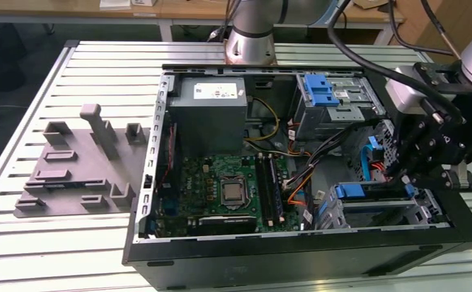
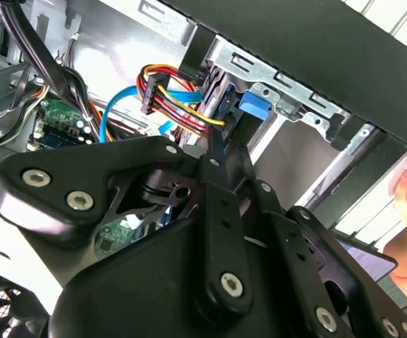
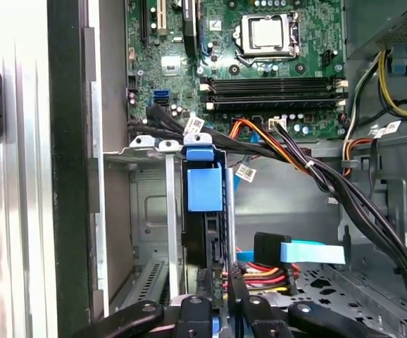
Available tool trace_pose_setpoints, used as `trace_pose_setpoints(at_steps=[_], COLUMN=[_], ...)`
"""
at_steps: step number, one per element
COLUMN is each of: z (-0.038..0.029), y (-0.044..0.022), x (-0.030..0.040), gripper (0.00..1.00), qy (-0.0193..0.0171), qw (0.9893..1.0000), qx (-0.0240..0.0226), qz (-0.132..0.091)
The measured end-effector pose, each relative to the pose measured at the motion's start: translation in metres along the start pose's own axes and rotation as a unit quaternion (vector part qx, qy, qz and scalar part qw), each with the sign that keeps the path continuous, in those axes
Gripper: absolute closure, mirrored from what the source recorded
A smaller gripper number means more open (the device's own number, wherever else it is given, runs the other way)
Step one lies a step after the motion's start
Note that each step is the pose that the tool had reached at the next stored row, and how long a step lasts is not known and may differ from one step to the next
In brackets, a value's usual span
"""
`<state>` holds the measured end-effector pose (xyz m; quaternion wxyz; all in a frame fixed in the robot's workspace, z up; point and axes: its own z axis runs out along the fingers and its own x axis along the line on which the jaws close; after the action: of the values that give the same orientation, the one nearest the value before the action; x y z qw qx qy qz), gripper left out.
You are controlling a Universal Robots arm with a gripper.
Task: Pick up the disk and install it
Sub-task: 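Insert the first disk wire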
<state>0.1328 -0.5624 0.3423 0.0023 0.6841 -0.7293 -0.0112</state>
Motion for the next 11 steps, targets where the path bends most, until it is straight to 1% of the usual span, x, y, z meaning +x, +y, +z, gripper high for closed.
trace_pose_setpoints(at_steps=[3, 5, 11], z=[-0.0017, -0.0017, -0.0019], y=[0.0, 0.0, 0.0], x=[0.0, 0.0, 0.0], gripper=[0.78, 0.89, 0.89], qy=[-0.0003, -0.0004, -0.0004], qw=[1.0, 1.0, 1.0], qx=[-0.0001, -0.0001, -0.0001], qz=[0.0, 0.0, 0.0])
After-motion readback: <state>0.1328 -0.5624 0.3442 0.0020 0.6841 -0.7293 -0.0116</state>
